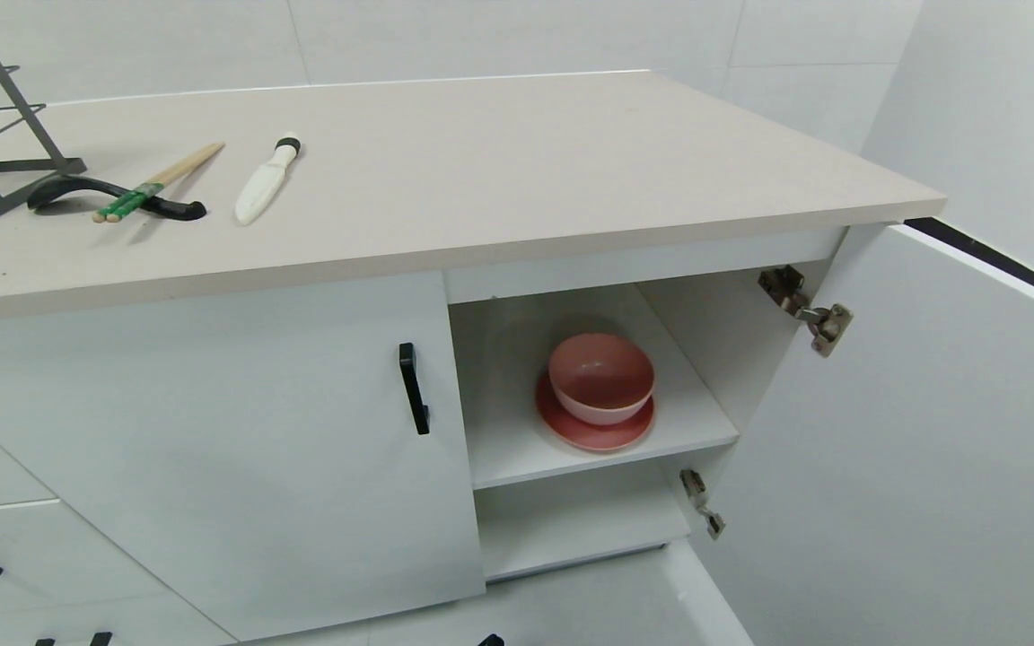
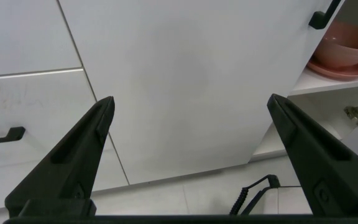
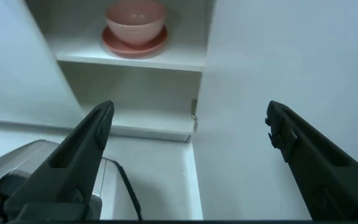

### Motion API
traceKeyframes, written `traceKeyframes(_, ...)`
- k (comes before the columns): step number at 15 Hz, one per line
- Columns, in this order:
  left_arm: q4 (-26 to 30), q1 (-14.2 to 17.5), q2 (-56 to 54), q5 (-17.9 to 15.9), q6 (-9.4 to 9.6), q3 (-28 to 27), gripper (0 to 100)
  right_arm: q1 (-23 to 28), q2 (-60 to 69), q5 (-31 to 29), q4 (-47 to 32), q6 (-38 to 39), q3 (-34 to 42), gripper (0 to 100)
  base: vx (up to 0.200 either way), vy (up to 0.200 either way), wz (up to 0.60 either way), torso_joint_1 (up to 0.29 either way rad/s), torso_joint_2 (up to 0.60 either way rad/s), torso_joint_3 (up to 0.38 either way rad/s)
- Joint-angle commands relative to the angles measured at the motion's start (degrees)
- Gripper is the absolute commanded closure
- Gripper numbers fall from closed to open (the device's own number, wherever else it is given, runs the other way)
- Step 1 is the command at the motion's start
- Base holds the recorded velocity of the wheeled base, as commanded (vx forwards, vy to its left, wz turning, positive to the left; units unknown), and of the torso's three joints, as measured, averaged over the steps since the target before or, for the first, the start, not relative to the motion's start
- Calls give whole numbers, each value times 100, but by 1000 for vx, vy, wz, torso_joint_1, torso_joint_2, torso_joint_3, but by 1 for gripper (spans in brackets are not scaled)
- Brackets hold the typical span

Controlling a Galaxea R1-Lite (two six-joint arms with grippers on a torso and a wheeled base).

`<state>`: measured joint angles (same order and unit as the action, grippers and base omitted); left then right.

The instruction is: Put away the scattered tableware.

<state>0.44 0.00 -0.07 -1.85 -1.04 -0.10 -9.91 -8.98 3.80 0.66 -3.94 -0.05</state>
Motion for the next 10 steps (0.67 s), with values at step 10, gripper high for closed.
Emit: traceKeyframes(10, -9, 0, 7, 71, -28, 10, 0, 1158, 441, 33, -127, -2, -13, 0, -60, 0, 0, 3, 0, -1)
